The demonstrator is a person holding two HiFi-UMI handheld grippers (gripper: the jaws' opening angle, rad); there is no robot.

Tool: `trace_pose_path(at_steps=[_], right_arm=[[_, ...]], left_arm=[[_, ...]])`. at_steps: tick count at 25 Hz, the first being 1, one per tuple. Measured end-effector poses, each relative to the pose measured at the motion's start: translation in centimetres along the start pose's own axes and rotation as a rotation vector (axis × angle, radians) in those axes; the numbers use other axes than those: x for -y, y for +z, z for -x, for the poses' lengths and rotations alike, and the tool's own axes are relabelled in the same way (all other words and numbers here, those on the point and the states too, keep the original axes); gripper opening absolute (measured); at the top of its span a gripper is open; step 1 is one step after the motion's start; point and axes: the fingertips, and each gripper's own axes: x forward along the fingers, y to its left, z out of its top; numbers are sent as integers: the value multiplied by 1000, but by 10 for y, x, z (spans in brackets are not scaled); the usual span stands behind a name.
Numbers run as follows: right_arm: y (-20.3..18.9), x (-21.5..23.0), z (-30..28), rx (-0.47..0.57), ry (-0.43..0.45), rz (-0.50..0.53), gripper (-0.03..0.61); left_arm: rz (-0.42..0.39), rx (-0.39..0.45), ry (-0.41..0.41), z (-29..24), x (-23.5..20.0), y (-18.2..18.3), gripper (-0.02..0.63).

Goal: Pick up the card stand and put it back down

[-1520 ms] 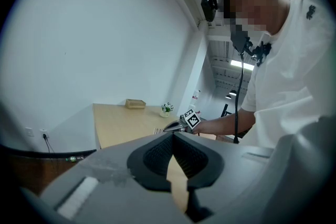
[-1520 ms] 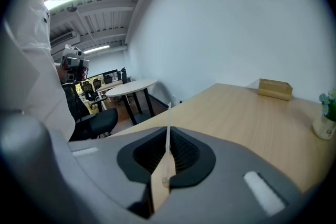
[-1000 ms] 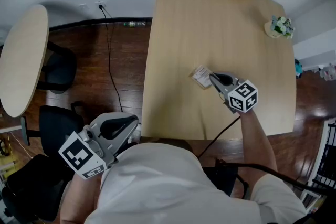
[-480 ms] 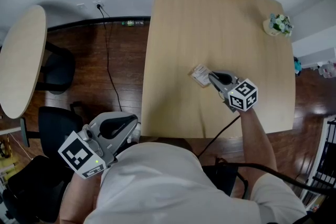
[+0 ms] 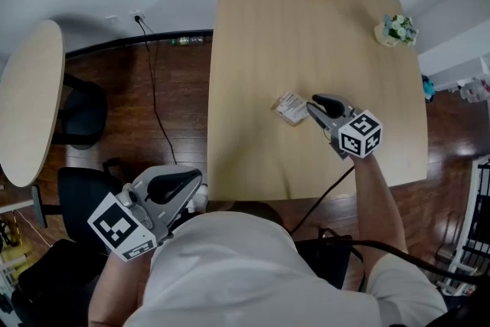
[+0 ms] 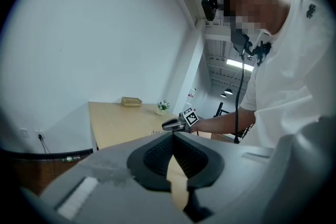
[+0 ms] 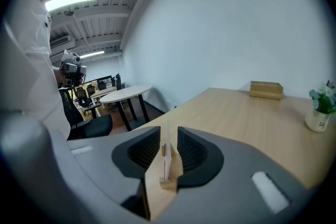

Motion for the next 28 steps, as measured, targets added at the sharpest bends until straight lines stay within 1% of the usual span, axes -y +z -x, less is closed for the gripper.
trace_pose_path(at_steps=[5,10,13,15,20,25,28], right_arm=[[13,-10,34,40,-98,-24,107],[12,-47,74,59,-217,-55,107],[3,-80,94,72,-285,-79,107],[-10,-106,107,74,-324,-100,107],[-40,-186,130,94,-404,-185,107],[-48,-261,133,133,-476,-235,107],[-52,-293,138,153,-518,-259,107]], left_arm=[[-36,6,-51,6,-1,4,2],[-94,8,-122,13,-10,8,2],[-129,8,-174,20,-11,8,2],[-150,0,-216,22,-6,4,2],[-198,-15,-315,31,12,0,2],[-209,-28,-378,47,7,-14,2],[-205,-38,-416,51,10,-26,2]])
